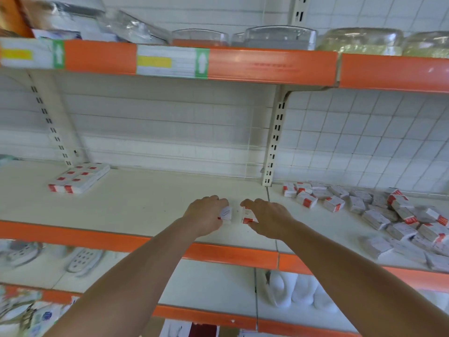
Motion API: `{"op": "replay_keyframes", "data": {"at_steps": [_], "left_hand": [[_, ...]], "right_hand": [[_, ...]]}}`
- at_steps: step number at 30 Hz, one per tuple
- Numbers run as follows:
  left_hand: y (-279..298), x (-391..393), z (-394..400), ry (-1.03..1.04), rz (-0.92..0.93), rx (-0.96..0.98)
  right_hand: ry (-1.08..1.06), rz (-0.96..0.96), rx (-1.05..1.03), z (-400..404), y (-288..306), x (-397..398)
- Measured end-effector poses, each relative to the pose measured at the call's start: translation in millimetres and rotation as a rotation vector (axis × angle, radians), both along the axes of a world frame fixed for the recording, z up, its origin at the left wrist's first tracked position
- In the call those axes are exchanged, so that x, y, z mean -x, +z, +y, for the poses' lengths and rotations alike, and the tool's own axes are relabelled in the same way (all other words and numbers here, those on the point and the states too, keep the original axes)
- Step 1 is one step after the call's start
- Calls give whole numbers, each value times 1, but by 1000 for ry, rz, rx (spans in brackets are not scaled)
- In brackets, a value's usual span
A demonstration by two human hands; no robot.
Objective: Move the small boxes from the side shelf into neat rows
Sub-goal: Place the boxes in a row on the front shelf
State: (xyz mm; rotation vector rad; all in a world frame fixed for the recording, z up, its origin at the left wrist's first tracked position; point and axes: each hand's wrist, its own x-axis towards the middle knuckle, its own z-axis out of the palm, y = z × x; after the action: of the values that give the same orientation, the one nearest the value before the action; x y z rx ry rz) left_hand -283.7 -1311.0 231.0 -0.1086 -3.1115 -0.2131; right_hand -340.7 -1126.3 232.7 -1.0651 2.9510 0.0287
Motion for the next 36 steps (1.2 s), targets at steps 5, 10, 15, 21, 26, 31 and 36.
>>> {"op": "replay_keyframes", "data": {"at_steps": [5, 10, 15, 21, 26, 31, 36], "left_hand": [[3, -26, -53, 24, 5, 2], [2, -47, -93, 48, 18, -10], [1, -66, -124, 60, 25, -40], [0, -82, -158, 106, 37, -49], [-4, -86, -186, 164, 39, -53], [-6, -83, -215, 215, 27, -56], [-4, -73, -249, 275, 10, -46]], "right_hand": [[15, 17, 8, -51, 0, -24], [25, 36, 12, -91, 0, -44], [50, 45, 10, -125, 0, -57], [104, 69, -4, -166, 0, -64], [144, 71, -8, -202, -4, -62], [206, 81, 1, -237, -8, -51], [267, 78, -5, -272, -8, -34]]}}
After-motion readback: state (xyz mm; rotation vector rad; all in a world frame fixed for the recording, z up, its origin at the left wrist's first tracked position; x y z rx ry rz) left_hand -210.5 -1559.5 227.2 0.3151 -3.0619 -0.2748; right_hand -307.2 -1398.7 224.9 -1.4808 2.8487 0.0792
